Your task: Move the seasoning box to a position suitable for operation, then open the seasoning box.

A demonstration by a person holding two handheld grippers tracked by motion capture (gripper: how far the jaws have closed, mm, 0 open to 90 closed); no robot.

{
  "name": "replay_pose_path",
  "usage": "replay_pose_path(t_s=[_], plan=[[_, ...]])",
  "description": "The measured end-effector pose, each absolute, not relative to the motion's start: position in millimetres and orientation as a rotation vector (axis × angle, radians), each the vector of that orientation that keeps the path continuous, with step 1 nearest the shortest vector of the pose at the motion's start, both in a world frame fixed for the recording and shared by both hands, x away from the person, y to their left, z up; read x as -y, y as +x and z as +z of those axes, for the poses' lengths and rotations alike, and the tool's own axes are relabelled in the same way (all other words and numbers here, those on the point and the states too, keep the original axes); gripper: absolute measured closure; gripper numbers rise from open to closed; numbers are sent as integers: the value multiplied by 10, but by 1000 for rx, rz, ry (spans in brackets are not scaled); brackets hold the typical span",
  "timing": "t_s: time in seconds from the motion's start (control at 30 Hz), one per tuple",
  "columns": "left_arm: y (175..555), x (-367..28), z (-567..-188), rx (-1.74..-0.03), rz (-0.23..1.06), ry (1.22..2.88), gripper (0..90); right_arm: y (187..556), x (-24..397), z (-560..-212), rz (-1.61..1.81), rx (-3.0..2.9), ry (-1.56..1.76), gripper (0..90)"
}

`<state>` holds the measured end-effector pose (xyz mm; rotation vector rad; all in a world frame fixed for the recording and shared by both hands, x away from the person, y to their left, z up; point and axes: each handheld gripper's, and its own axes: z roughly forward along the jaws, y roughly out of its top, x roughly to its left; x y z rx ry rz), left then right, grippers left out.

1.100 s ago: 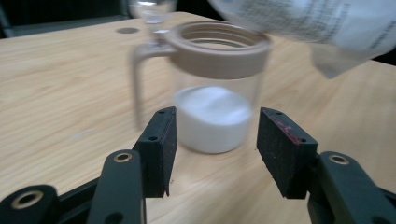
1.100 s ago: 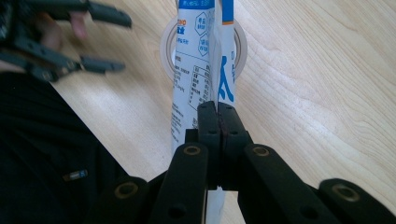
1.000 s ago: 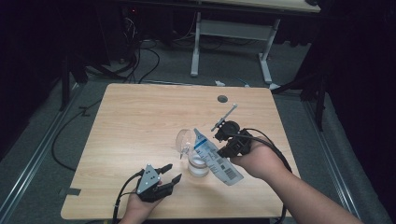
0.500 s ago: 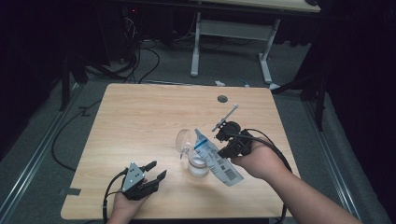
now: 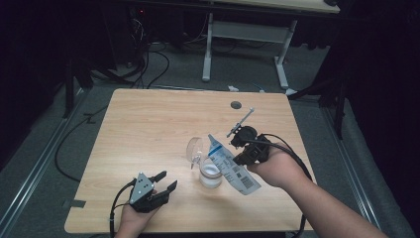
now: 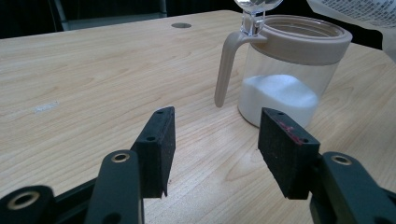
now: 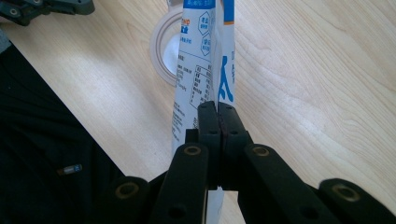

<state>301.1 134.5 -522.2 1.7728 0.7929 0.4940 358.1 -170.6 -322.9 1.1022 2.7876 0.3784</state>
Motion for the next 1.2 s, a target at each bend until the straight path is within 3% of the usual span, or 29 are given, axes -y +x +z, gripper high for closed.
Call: replay_pose_path(t_s=[0.73, 1.2], plan=[[3012, -1361, -5237, -802, 483, 1775, 467, 3637, 1881, -3165, 428, -2743, 1173, 900], [3036, -1378, -5258, -818, 450, 1770, 467, 3718, 2074, -3378, 380, -2691, 1282, 900]])
